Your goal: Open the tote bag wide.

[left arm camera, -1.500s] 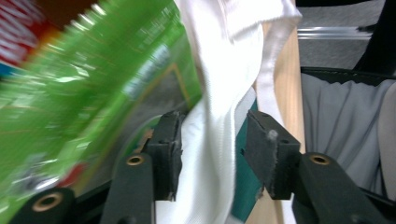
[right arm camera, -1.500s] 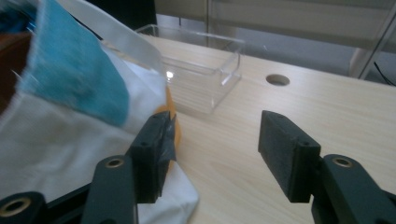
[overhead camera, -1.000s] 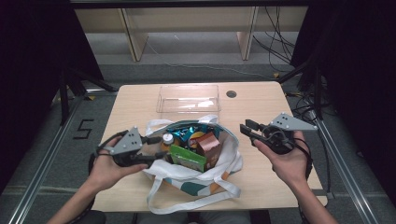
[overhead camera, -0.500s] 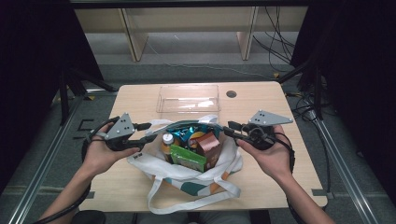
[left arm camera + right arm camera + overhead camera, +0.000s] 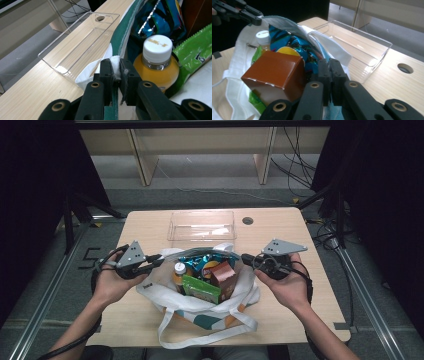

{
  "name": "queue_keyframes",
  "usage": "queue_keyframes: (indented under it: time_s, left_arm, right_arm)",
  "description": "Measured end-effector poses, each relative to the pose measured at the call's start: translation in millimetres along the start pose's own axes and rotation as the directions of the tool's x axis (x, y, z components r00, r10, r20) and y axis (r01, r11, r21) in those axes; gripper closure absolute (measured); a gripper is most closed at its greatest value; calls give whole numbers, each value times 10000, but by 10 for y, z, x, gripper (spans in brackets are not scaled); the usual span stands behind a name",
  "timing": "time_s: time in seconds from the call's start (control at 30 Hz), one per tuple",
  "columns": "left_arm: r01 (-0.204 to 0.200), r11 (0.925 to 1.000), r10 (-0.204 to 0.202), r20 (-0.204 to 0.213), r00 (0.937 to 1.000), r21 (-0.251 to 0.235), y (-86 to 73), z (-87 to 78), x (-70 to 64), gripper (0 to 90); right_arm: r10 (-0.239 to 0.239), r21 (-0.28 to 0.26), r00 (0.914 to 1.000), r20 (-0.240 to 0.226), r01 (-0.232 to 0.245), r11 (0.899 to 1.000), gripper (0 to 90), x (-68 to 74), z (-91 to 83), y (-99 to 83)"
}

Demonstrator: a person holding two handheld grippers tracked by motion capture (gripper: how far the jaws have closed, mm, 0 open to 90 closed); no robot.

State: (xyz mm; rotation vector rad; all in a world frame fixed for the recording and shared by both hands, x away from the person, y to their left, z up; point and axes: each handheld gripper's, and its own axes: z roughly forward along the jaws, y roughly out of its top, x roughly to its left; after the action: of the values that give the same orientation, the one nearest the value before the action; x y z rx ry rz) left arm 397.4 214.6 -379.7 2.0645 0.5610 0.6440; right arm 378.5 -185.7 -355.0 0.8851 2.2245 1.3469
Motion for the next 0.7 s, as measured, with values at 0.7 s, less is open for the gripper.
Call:
queue_keyframes:
  time_s: [0.7]
  left_arm:
    - [588, 9982, -593, -550, 9967, -106, 35, 269, 73, 808]
  right_arm:
    - [-424, 191, 9917, 1216, 403, 9990, 896, -123, 220, -69]
